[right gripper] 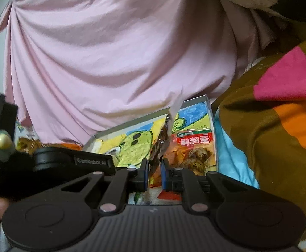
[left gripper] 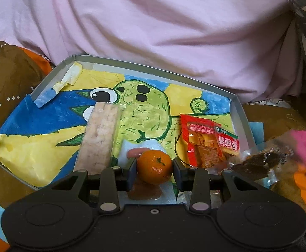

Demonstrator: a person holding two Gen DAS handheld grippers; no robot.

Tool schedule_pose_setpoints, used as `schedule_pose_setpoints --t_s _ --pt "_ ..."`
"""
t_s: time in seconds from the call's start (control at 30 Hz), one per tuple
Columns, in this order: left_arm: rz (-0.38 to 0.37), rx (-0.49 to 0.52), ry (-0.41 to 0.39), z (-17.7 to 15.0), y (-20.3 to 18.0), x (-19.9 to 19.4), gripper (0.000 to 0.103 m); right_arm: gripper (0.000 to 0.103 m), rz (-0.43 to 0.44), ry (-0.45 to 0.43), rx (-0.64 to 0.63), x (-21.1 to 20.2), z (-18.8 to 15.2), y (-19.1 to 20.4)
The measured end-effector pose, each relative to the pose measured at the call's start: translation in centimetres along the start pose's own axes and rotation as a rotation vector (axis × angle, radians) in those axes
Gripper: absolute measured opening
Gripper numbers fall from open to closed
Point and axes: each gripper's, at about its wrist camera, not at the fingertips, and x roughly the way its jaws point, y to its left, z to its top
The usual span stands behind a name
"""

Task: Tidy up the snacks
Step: 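Lower the mandarin and jerky stick into the tray and open both grippers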

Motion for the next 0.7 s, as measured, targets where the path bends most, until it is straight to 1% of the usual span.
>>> schedule_pose_setpoints --t_s 0.07,0.1,0.13,0.23,0.27,0.3,0.33,0.37,0.4,0.43,0.57,0.6,0.63,0.7 --pt "-0.004 0.001 0.003 0.1 0.1 0.0 0.039 0.016 -0.022 0.006 -0.030 0.3 -0.2 0.4" --pt "-0.006 -0.002 0.000 0.1 0.1 0.0 0.039 0.020 -0.034 0.005 -0.048 0.4 -0.3 0.6" --pt "-0.010 -0.006 -0.005 0.2 0.1 -0.1 0.039 0.020 -0.045 0.004 -0.065 0.4 -0.3 0.8" --pt "-0.013 -0.022 -0.018 0.3 0.0 -0.3 0.044 0.025 -0.071 -0.001 -0.102 0.2 -0.4 1.2" --pt "-0.014 -0.030 -0.022 0.4 0.0 -0.4 0.045 0.028 -0.080 -0.003 -0.112 0.2 -0.4 1.3" --pt "-0.015 -0.037 -0.024 0.4 0.0 -0.5 0.046 0.036 -0.088 -0.005 -0.121 0.1 -0.4 1.4" --pt "-0.015 -0.040 -0.027 0.4 0.0 -0.6 0.047 0.040 -0.092 -0.008 -0.126 0.1 -0.4 1.4" --pt "-0.016 -0.040 -0.033 0.4 -0.1 -0.7 0.049 0.049 -0.092 -0.013 -0.126 0.0 -0.3 1.4" --pt "-0.018 -0.039 -0.037 0.4 -0.1 -0.8 0.050 0.054 -0.090 -0.016 -0.126 -0.2 -0.3 1.3" --pt "-0.019 -0.040 -0.043 0.4 -0.1 -1.0 0.053 0.055 -0.090 -0.019 -0.127 -0.3 -0.2 1.4" --pt "-0.017 -0.058 -0.060 0.4 0.1 -1.6 0.064 0.073 -0.099 -0.042 -0.159 -0.7 0.2 1.7" --pt "-0.014 -0.064 -0.065 0.4 0.2 -1.8 0.066 0.076 -0.100 -0.047 -0.166 -0.9 0.3 1.8" --pt "-0.010 -0.070 -0.070 0.4 0.3 -2.0 0.070 0.078 -0.102 -0.050 -0.172 -1.0 0.4 2.0" --pt "-0.003 -0.087 -0.084 0.4 0.6 -2.6 0.076 0.087 -0.105 -0.058 -0.181 -1.4 0.5 2.2"
